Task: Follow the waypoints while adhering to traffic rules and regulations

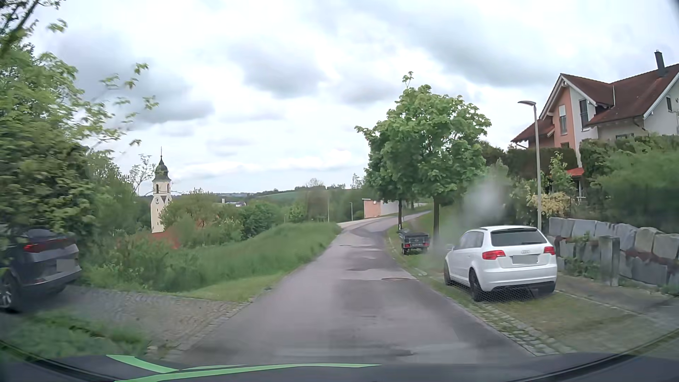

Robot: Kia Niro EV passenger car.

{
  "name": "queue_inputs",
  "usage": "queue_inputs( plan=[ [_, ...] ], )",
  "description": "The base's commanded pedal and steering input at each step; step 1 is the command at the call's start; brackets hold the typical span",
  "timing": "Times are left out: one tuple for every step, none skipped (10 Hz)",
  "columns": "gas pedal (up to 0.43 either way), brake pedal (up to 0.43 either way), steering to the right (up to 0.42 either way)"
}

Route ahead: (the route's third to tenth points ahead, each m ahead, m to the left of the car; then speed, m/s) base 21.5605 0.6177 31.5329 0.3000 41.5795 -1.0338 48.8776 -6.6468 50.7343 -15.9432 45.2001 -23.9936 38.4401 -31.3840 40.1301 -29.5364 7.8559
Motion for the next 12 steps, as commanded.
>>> queue_inputs(
  plan=[
    [0.000,0.000,0.000],
    [0.000,0.000,0.000],
    [0.000,0.000,0.000],
    [0.000,0.000,0.000],
    [0.000,0.000,0.000],
    [0.000,0.000,0.003],
    [0.000,0.000,0.009],
    [0.000,0.000,0.012],
    [0.000,0.000,0.013],
    [0.000,0.000,0.014],
    [0.000,0.000,0.018],
    [0.000,0.000,0.023]
  ],
)
